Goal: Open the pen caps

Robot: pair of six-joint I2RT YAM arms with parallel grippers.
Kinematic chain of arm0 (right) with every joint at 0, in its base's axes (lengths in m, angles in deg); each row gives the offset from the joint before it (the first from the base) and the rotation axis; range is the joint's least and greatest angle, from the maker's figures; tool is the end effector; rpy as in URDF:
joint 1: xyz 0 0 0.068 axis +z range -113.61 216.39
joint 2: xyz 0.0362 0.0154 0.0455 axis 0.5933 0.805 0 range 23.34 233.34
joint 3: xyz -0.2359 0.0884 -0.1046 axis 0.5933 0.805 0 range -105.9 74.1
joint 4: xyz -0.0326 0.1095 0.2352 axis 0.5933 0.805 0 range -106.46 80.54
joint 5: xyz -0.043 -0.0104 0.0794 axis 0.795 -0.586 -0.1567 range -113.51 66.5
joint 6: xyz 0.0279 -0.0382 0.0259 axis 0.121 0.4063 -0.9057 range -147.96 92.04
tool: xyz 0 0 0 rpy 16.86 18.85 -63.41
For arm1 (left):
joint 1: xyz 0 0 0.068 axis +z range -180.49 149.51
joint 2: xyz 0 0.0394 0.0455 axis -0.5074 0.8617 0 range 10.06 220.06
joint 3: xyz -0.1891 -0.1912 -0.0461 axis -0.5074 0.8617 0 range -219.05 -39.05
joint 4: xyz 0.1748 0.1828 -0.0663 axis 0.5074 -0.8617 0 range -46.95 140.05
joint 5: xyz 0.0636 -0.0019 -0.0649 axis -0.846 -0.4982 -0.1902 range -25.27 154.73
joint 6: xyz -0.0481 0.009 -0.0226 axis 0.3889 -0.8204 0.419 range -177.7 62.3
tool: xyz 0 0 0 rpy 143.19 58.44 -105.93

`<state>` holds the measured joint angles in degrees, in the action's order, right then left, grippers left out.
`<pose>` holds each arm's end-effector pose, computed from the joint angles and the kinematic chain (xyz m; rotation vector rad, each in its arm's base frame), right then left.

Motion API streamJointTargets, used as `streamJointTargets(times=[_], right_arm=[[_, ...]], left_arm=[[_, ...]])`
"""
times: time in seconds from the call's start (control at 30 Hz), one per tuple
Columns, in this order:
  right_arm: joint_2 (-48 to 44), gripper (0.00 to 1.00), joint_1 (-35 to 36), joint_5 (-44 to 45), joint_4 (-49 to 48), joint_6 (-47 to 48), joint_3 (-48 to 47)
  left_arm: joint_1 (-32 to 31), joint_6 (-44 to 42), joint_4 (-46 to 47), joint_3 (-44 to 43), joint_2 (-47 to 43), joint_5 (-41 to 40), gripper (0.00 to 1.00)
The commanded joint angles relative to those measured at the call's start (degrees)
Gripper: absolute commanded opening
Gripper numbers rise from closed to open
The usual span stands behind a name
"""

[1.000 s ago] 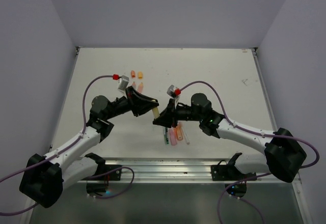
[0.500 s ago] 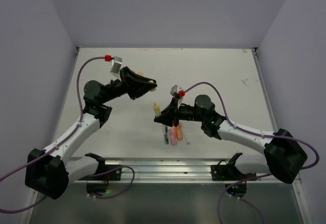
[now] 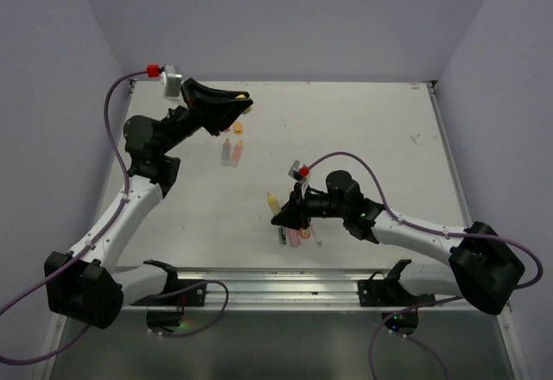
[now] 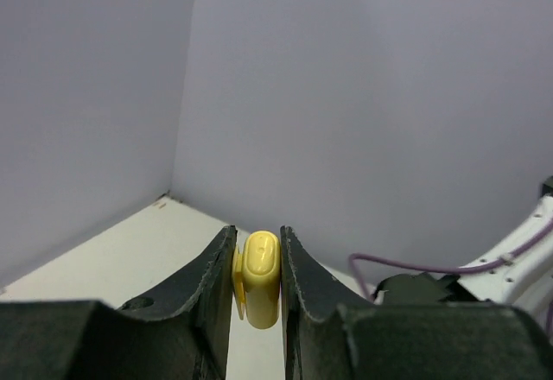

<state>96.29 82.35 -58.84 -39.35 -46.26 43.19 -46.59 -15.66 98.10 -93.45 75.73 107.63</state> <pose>0.1674 0.2027 0.2126 -0.9294 1.8563 1.3121 0.2271 -0.0907 0.4249 0.5116 1.0905 -1.2449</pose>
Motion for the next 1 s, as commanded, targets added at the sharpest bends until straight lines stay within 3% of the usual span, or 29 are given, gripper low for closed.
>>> streamJointTargets(times=[0.0, 0.1, 0.2, 0.5, 0.77, 0.97], right_arm=[[-6.2, 0.00, -0.2, 7.7, 2.0, 1.1, -0.5], [-9.1, 0.00, -0.3, 13.0, 3.5, 1.1, 0.2], [-10.8, 0.00, -0.4, 16.4, 3.5, 0.6, 1.0], [-9.2, 0.00, -0.7, 19.9, 1.6, -0.3, 2.0], [-4.7, 0.00, -0.8, 19.2, -0.3, 0.0, 2.2], [-2.9, 0.00, -1.0, 19.3, -0.7, 0.1, 2.1]], left_arm=[[0.6, -10.0, -19.3, -4.7, 4.6, -6.3, 0.00], [0.6, -14.2, -33.1, -7.9, 10.2, -11.9, 0.00], [0.6, -17.2, -40.4, -12.2, 17.4, -15.7, 0.04], [0.6, -21.0, -52.8, -26.8, 39.1, -26.7, 0.07], [0.6, -23.1, -56.2, -38.3, 55.9, -31.5, 0.11], [0.6, -23.4, -56.2, -42.4, 62.1, -33.1, 0.12]])
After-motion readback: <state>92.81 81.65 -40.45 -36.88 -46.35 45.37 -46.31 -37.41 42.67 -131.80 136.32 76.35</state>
